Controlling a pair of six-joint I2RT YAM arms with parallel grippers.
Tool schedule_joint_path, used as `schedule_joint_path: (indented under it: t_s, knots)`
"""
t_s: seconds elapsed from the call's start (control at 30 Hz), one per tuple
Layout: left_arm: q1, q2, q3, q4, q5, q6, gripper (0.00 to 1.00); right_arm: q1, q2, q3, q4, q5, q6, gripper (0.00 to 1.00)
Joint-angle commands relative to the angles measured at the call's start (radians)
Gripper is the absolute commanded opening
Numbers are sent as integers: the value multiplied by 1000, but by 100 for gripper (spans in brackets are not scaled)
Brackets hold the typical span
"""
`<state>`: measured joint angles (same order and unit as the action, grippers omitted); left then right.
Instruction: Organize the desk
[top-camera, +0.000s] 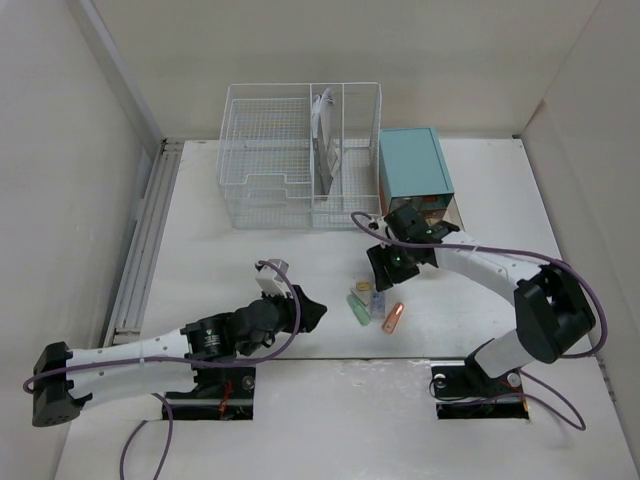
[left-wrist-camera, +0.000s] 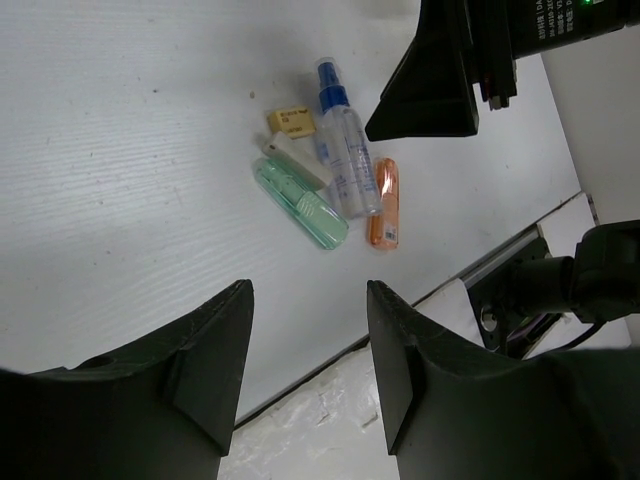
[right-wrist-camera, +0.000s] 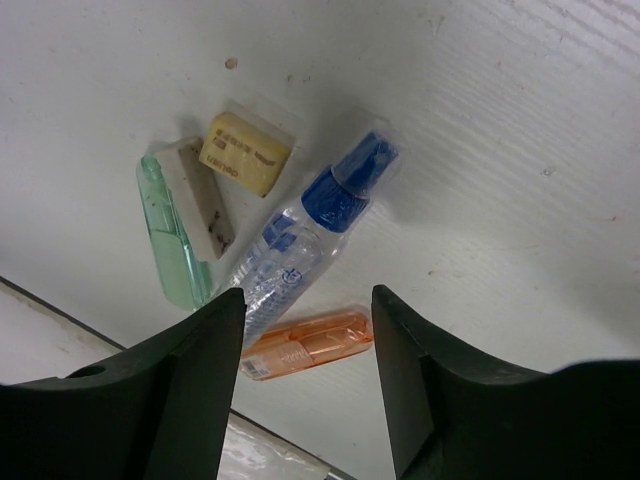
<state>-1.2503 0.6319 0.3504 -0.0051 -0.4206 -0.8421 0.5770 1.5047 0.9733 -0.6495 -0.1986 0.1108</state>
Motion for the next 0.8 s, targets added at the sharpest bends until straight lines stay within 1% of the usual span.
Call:
schedule_joint_path:
  t_s: [0.0,0.07,0.1,0.2,0.4,0.77]
  knots:
    - [-6,-14,-2,14,-21,27,46,-5,-51,-13,89,-8,46,59]
    - [-6,-14,9,27,-21,40,46,-5,-51,-22,99,-9,61,58]
    - [-6,-14,9,27,-21,40,46,-5,-51,-22,99,-9,61,55]
    - [-6,-3,18,27,-21,51,46,-5,-31,-22,109,-48,73,55]
    - [-6,-12,18,27,-21,51,46,-5,12,-22,120,-48,82,53]
    - [-6,-44,27,27,-21,81,46,-5,69,-13,129,-39,92,53]
